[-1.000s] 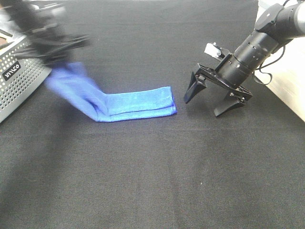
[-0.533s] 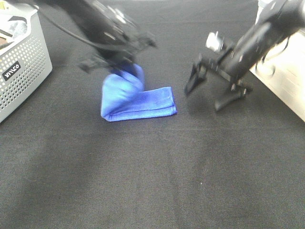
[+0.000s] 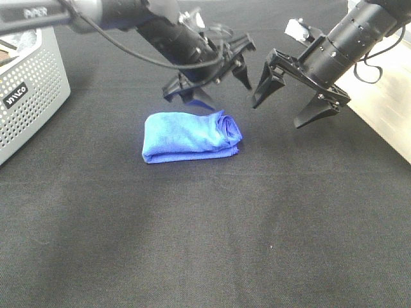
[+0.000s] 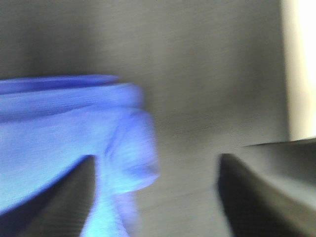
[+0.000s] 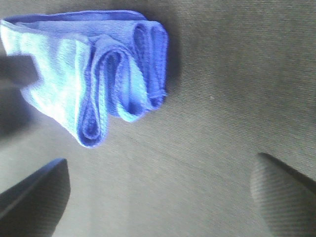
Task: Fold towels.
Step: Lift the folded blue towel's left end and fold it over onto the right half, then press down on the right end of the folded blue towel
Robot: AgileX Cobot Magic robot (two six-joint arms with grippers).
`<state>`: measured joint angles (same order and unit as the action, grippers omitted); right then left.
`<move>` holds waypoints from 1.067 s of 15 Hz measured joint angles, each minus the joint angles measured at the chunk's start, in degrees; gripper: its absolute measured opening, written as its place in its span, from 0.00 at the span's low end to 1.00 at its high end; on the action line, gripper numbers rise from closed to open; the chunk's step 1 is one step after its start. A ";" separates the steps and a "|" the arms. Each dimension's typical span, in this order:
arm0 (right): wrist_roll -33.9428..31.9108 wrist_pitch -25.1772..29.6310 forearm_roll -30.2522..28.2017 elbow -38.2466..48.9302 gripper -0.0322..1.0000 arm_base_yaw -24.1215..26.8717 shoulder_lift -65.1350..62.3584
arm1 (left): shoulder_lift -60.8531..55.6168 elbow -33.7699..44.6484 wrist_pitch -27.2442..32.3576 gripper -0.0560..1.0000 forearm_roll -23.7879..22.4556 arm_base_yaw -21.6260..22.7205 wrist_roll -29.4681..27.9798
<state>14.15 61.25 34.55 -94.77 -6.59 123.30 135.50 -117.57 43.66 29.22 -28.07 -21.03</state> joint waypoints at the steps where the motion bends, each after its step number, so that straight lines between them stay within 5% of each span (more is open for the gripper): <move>1: 0.29 0.00 1.72 0.00 0.93 0.00 0.00 | -0.86 0.00 0.46 0.73 -0.29 1.60 3.15; 4: 8.19 -0.74 12.38 0.00 0.93 -2.35 0.00 | -5.39 0.00 3.21 0.73 -1.89 8.71 11.29; 8: 13.92 -8.19 23.26 0.00 0.93 -11.29 1.09 | -6.47 0.00 6.82 0.73 -4.30 15.01 12.66; 12: 18.22 -13.64 28.93 0.00 0.93 -13.69 6.82 | -6.47 0.00 8.59 0.73 -8.19 15.87 12.66; 16: 19.65 -15.18 28.65 0.00 0.93 -11.80 10.66 | -6.47 0.00 8.54 0.73 -8.31 15.64 12.72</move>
<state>33.80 46.07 63.20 -94.77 -18.39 133.96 129.03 -117.57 52.20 20.91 -12.43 -8.31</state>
